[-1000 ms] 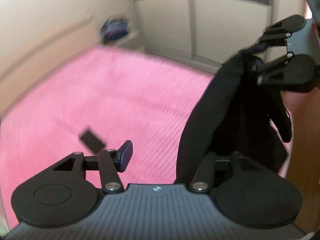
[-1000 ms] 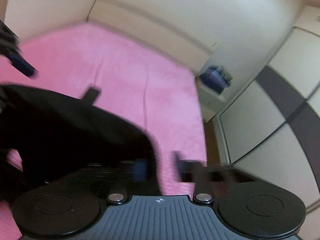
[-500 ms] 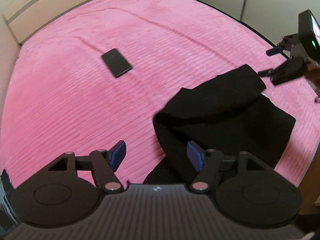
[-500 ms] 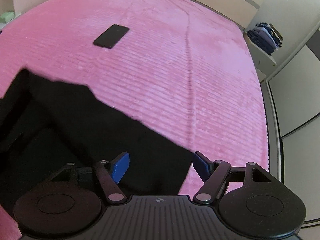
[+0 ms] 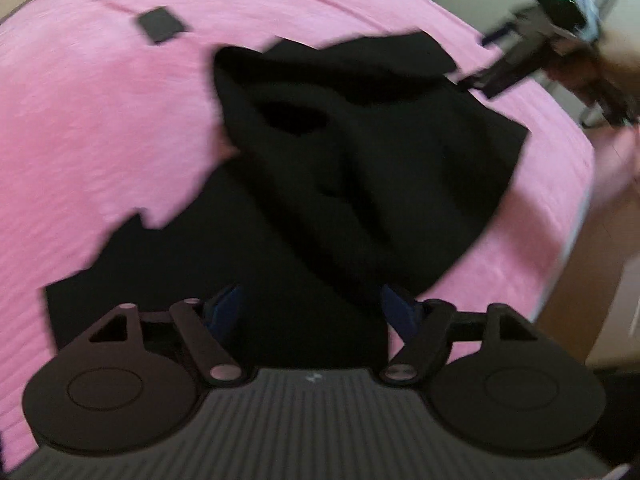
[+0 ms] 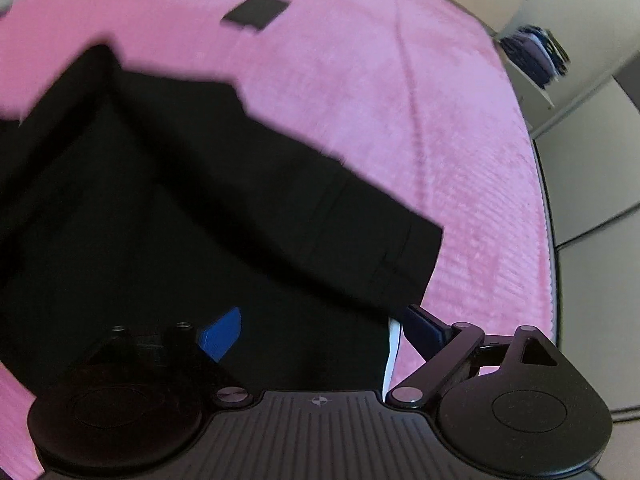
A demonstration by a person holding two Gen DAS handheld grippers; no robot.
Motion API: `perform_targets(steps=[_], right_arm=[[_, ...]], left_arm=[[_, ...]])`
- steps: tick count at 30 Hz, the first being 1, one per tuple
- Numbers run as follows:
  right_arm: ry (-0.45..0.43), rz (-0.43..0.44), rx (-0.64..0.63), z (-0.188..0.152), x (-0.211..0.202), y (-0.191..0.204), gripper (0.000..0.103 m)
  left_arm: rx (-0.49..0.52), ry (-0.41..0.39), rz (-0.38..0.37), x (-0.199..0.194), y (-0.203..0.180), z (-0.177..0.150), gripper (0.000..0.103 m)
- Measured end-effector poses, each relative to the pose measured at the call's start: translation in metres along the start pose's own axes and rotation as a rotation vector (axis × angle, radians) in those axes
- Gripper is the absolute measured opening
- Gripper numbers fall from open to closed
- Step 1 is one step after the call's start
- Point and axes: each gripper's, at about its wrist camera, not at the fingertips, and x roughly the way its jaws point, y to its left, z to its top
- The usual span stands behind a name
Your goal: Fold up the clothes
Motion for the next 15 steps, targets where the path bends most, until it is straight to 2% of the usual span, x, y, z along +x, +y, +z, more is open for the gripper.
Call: perform_targets(steps=[1, 2, 3, 4, 5, 9, 13, 15], right_arm=[[0.003, -0.016, -0.029, -0.002, 0.005, 0.004, 0.091], [-0.005, -0.036, -0.058, -0.002, 0.011, 0.006, 0.091], [-0.014, -0.056, -0.088, -0.002, 0.016, 0.008, 0.091], [-0.023, -0.074, -0.117, -0.001, 0.022, 0.01, 0.091], [-0.038, -0.083, -0.143, 0.002, 0.029, 0.01, 0.091], [-0.106, -0.091, -0.283, 0.017, 0.055, 0.01, 0.091], [-0.14, -0.027, -0.433, 0.029, 0.073, 0.018, 0.09], [-0.156, 0.013, -0.492, 0.033, 0.07, 0.022, 0.09]], left_arm=[[0.03, 0.01, 0.015, 0.01, -0.006, -0.003, 0.053], [0.063, 0.021, 0.036, 0.02, -0.011, -0.005, 0.045], [0.089, 0.03, 0.056, 0.027, -0.014, -0.007, 0.032], [0.093, 0.029, 0.076, 0.03, -0.012, -0.008, 0.012], [0.066, 0.013, 0.116, 0.029, -0.008, -0.009, 0.005], [-0.032, -0.027, 0.268, -0.01, 0.033, -0.004, 0.004], [-0.089, -0.043, 0.436, -0.057, 0.091, 0.009, 0.003], [-0.097, -0.054, 0.495, -0.069, 0.114, 0.018, 0.003]])
